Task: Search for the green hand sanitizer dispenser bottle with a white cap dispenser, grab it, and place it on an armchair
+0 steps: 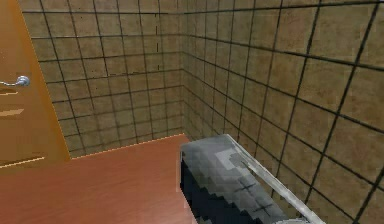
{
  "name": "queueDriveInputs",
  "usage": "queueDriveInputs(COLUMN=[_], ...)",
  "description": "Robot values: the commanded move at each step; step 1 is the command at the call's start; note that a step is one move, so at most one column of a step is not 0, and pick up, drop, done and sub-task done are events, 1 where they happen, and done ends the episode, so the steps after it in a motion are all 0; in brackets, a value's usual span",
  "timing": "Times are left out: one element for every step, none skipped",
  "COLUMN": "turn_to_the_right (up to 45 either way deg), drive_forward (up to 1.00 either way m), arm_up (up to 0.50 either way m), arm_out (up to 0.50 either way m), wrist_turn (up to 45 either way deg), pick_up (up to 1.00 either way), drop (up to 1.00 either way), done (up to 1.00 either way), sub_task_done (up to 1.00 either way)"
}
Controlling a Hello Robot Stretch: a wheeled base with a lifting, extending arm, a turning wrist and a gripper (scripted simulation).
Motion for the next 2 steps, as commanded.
queueDriveInputs(turn_to_the_right=[0.0, 0.0], drive_forward=[0.0, 0.0], arm_up=[0.0, 0.1], arm_out=[0.0, 0.0], wrist_turn=[0.0, 0.0], pick_up=[1.0, 0.0], drop=[0.0, 0.0], done=[0.0, 0.0], sub_task_done=[0.0, 0.0])
